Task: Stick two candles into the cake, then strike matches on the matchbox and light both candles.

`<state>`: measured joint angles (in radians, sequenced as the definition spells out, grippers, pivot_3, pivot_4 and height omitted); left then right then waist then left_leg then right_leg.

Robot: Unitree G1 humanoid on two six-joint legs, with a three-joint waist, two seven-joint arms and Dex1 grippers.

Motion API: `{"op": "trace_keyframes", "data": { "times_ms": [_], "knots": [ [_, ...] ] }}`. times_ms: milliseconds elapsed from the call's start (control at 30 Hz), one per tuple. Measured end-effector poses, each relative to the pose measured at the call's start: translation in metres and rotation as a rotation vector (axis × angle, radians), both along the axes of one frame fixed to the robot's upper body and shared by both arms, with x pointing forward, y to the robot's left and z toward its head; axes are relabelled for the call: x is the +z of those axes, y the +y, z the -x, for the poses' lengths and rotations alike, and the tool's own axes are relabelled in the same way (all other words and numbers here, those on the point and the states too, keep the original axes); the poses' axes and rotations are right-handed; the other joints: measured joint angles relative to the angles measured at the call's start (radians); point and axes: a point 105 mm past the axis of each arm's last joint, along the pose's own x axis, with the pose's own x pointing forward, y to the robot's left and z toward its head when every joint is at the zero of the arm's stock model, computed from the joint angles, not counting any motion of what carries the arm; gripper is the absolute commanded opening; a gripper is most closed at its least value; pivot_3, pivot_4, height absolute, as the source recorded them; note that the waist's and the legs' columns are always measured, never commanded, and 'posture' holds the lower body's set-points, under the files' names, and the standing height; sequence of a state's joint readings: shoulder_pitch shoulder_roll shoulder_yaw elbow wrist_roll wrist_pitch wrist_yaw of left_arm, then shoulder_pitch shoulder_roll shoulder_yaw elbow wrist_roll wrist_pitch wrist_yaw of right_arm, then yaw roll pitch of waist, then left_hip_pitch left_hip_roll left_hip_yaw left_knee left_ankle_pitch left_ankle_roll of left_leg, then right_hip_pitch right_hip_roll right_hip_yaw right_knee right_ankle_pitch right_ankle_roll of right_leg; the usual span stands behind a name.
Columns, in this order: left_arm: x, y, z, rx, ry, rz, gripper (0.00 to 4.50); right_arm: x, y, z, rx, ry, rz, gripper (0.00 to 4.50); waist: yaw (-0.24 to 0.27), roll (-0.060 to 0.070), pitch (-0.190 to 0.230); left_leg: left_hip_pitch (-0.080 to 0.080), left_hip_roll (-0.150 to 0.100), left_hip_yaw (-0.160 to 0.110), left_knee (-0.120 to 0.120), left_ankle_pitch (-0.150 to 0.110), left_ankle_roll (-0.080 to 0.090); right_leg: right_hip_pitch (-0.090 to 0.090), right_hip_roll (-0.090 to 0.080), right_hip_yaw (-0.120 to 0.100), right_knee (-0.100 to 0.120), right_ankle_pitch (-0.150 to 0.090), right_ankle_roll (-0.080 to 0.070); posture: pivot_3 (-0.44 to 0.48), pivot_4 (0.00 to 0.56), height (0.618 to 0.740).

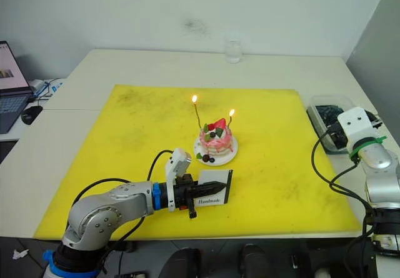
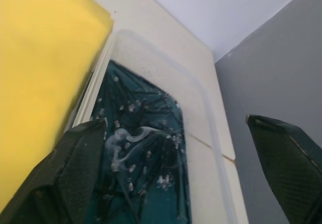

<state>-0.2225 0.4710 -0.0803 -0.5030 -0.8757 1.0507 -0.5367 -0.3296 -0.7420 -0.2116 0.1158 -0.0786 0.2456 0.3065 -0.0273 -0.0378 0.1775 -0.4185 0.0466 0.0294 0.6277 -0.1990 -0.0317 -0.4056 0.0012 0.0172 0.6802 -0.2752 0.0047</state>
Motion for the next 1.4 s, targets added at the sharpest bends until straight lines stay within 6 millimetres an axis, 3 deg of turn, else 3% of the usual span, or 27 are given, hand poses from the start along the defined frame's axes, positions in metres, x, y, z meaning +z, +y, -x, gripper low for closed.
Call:
{"op": "trace_keyframes", "data": {
  "times_ms": [100,267,400,567,800,967,1267,1400],
  "knots": [
    [0.003,0.009,0.001,0.025,0.046,-0.001,0.0,0.016,0.008,0.013,0.042,-0.013,0.001,4.45,0.0,0.0,0.0,0.0,0.0,0.0,0.0,0.0,0.0,0.0,0.0,0.0,0.0,0.0,0.0,0.0,0.15,0.74],
    [0.011,0.016,0.013,0.028,0.141,0.014,0.0,0.036,0.04,0.038,0.239,0.042,-0.035,4.45,0.0,0.0,0.0,0.001,0.001,-0.001,0.001,0.0,0.0,0.001,-0.002,-0.001,0.0,0.0,0.001,0.0,0.15,0.74],
    [0.012,0.008,0.018,0.037,0.213,0.041,0.0,0.021,0.076,0.066,0.465,0.263,-0.1,4.45,0.002,0.0,0.0,0.001,0.001,-0.001,0.001,0.0,0.0,0.002,-0.004,-0.001,0.0,0.0,0.001,0.0,0.15,0.74],
    [0.002,-0.006,0.011,0.074,0.27,0.004,0.0,0.003,0.126,0.104,0.732,0.504,-0.233,4.45,0.005,0.0,0.0,0.002,-0.001,-0.001,0.002,0.0,0.0,0.002,-0.003,-0.001,0.0,0.001,0.002,0.0,0.15,0.74],
    [-0.015,-0.013,-0.003,0.128,0.331,-0.049,0.0,-0.007,0.155,0.126,0.855,0.636,-0.3,4.45,0.005,-0.001,0.0,0.001,-0.002,-0.001,0.002,0.0,0.0,0.002,-0.001,-0.001,0.0,0.001,0.002,0.0,0.15,0.74],
    [-0.016,-0.012,-0.007,0.131,0.33,-0.068,1.46,-0.014,0.165,0.133,0.885,0.685,-0.299,4.5,0.005,-0.001,0.0,0.001,-0.002,-0.001,0.002,0.0,0.0,0.002,-0.001,-0.001,0.0,0.001,0.002,0.0,0.15,0.74],
    [-0.012,-0.005,-0.004,0.099,0.319,-0.111,4.33,-0.016,0.167,0.135,0.878,0.692,-0.303,4.5,0.006,-0.001,0.0,0.001,-0.001,-0.001,0.002,0.0,0.0,0.002,-0.001,-0.001,0.0,0.001,0.002,0.0,0.15,0.74],
    [-0.003,0.011,0.0,0.102,0.287,-0.15,4.45,-0.016,0.167,0.137,0.879,0.702,-0.296,4.5,0.003,-0.001,0.0,0.001,0.0,-0.002,0.001,0.0,0.0,0.001,-0.002,-0.001,0.0,0.001,0.001,0.0,0.15,0.74]
  ]
}}
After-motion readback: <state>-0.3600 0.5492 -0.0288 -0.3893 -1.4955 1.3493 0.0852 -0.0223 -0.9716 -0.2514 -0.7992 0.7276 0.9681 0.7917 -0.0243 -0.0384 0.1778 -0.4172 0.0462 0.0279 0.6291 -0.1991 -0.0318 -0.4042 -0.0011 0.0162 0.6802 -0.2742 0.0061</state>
